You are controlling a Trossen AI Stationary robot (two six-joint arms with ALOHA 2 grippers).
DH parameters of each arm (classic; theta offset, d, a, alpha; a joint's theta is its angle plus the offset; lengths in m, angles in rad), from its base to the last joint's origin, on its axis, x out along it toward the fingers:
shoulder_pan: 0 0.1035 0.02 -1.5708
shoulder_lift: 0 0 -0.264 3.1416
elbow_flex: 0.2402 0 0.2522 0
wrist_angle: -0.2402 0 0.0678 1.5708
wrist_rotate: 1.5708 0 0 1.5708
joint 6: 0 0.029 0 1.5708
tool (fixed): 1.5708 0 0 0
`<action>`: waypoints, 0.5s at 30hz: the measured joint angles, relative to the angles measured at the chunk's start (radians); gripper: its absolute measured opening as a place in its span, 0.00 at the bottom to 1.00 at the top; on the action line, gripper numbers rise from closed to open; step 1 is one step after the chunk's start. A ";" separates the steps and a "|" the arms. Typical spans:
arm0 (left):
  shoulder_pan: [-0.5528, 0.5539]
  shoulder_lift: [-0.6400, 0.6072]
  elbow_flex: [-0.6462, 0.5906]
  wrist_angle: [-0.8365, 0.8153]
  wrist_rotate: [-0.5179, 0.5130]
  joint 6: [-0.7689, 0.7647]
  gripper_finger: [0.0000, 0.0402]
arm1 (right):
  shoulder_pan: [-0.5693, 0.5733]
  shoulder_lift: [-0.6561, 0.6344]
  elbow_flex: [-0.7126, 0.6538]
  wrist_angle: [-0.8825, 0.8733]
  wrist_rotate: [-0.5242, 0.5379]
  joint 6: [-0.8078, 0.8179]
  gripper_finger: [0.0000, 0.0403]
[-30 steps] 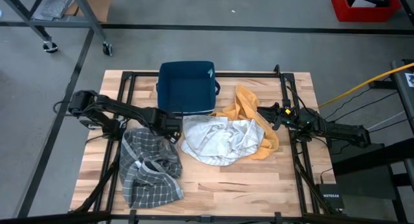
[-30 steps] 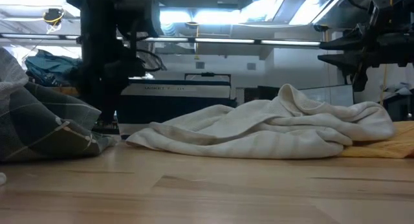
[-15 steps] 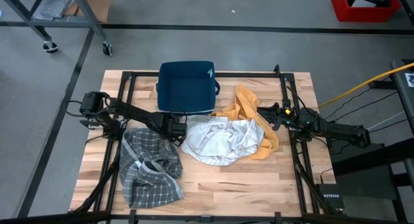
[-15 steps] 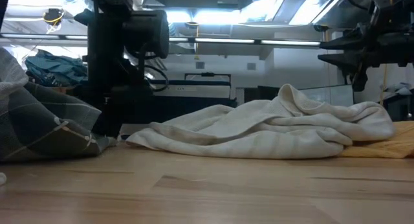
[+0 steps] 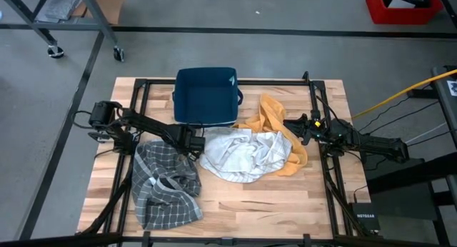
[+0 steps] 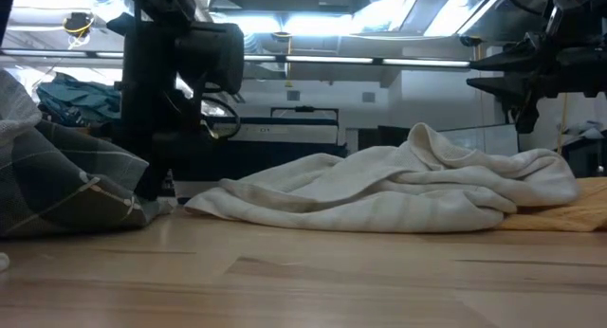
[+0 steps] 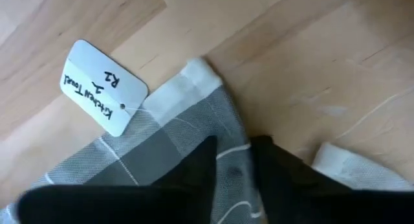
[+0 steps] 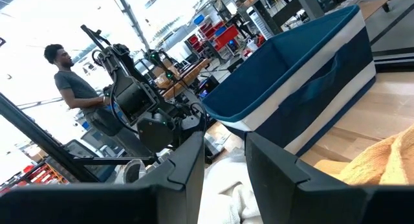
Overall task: Fold towel
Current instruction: Fold the gray patterned towel
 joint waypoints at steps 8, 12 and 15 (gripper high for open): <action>0.000 -0.009 0.011 0.017 0.023 0.015 0.01 | 0.000 0.000 0.000 0.000 0.000 0.000 0.29; -0.004 -0.039 0.062 0.033 0.048 0.038 0.01 | 0.000 0.000 0.000 0.003 -0.001 0.003 0.29; -0.008 -0.068 0.124 0.034 0.052 0.079 0.00 | 0.000 0.000 0.000 0.018 -0.038 0.030 0.29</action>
